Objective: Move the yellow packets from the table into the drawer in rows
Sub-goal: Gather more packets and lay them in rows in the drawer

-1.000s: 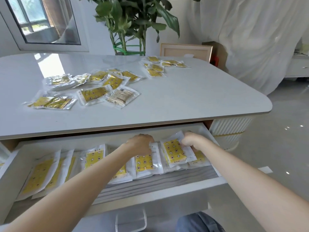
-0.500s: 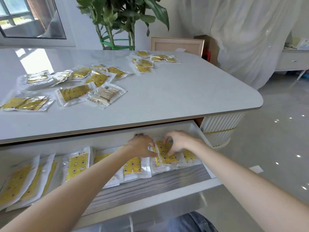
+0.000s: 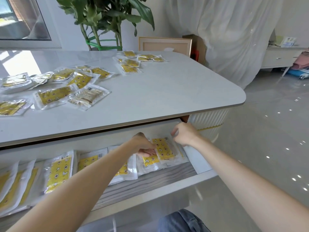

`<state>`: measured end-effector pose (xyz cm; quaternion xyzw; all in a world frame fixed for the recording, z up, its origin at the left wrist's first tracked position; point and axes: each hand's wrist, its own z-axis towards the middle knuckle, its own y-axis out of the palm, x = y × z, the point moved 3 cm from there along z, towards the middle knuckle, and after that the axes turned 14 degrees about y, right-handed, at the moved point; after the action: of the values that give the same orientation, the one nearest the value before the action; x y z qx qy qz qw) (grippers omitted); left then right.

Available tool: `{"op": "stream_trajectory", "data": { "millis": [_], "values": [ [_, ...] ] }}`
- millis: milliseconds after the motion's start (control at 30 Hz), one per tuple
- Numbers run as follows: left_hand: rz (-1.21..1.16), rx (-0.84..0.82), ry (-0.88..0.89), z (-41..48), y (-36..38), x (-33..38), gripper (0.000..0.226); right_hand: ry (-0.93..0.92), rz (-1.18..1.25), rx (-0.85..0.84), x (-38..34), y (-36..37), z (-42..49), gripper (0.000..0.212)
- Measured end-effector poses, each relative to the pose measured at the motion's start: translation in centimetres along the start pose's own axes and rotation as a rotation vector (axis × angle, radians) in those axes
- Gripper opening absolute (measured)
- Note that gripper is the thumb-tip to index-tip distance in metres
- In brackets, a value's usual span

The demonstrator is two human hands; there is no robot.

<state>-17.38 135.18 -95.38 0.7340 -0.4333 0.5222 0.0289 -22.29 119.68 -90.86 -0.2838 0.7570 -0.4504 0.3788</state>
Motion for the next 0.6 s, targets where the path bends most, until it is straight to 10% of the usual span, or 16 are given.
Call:
{"op": "stream_trajectory", "data": {
  "millis": [600],
  "values": [
    [0.230,0.148,0.309,-5.5,-2.8,1.6,0.013,-0.098,0.226,0.143,-1.2,-2.7,-3.9,0.021]
  ]
}}
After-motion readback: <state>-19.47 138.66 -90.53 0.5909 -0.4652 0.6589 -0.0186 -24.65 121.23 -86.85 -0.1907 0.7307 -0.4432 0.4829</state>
